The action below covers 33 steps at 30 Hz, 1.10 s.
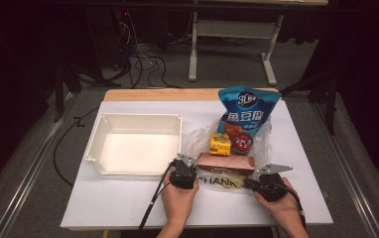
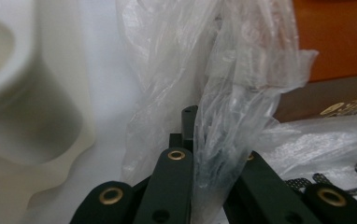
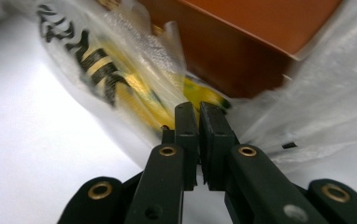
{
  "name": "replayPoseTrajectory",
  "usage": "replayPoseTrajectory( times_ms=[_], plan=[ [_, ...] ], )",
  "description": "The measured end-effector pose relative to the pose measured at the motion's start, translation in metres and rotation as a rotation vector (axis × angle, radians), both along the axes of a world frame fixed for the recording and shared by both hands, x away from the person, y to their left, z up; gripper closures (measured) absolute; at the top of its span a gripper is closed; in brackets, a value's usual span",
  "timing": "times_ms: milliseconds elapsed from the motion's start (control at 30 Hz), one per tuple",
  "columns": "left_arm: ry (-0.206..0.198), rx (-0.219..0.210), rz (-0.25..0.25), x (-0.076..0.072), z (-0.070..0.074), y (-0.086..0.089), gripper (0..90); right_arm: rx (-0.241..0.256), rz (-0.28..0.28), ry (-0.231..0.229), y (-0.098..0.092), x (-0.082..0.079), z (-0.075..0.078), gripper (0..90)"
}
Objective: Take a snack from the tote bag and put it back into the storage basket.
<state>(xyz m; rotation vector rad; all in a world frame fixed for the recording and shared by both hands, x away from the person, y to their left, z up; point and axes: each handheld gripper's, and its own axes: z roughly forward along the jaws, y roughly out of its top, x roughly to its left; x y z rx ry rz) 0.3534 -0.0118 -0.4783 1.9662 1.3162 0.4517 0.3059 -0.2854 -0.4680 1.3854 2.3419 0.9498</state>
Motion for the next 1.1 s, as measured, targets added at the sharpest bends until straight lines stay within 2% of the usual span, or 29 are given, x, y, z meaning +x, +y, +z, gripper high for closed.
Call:
replayPoseTrajectory(
  times_ms=[67,167,200,267,367,400,500,567,633,667,733,800,867,900,933,1000,1100],
  plan=[
    [0.017,-0.068,-0.031,0.003,-0.002,0.001,90.0,0.003,-0.03,0.007,-0.007,0.002,-0.001,89.6],
    [0.017,-0.104,-0.068,0.004,-0.005,0.002,90.0,-0.007,-0.093,0.016,-0.019,0.005,0.0,89.6],
    [0.017,-0.115,-0.074,0.005,-0.005,0.003,90.0,0.004,-0.103,0.025,-0.022,0.005,0.0,88.1],
    [0.02,-0.131,-0.082,0.006,-0.006,0.006,90.0,0.03,-0.105,0.032,-0.027,0.005,0.002,80.1],
    [0.015,-0.132,-0.078,0.005,-0.007,0.005,90.0,0.084,-0.082,-0.024,-0.035,-0.003,0.015,68.7],
    [0.011,-0.123,-0.081,0.004,-0.007,0.005,90.0,0.105,-0.079,-0.072,-0.039,-0.006,0.022,66.6],
    [0.015,-0.136,-0.078,0.004,-0.007,0.005,90.0,0.174,-0.118,-0.171,-0.05,-0.009,0.047,64.3],
    [0.017,-0.14,-0.081,0.004,-0.007,0.006,89.9,0.189,-0.141,-0.233,-0.055,-0.005,0.061,61.9],
    [0.018,-0.143,-0.082,0.004,-0.007,0.006,89.8,0.19,-0.201,-0.298,-0.06,0.006,0.076,54.7],
    [0.019,-0.144,-0.083,0.004,-0.007,0.006,89.8,0.192,-0.228,-0.311,-0.061,0.013,0.08,50.2],
    [0.019,-0.146,-0.083,0.004,-0.007,0.007,89.7,0.167,-0.298,-0.314,-0.061,0.033,0.084,41.3],
    [0.02,-0.149,-0.085,0.004,-0.007,0.007,89.5,0.171,-0.341,-0.301,-0.061,0.055,0.084,39.1],
    [0.021,-0.152,-0.085,0.004,-0.007,0.008,89.3,0.147,-0.355,-0.276,-0.058,0.075,0.079,43.3],
    [0.021,-0.153,-0.086,0.004,-0.007,0.008,89.2,0.139,-0.357,-0.264,-0.056,0.082,0.075,55.6],
    [0.023,-0.156,-0.085,0.004,-0.007,0.008,89.2,0.119,-0.356,-0.263,-0.055,0.089,0.071,71.8],
    [0.024,-0.158,-0.085,0.004,-0.007,0.008,89.2,0.068,-0.401,-0.229,-0.058,0.1,0.063,89.4],
    [0.022,-0.156,-0.084,0.004,-0.007,0.008,89.4,0.029,-0.464,-0.183,-0.068,0.113,0.047,90.0]
  ],
)
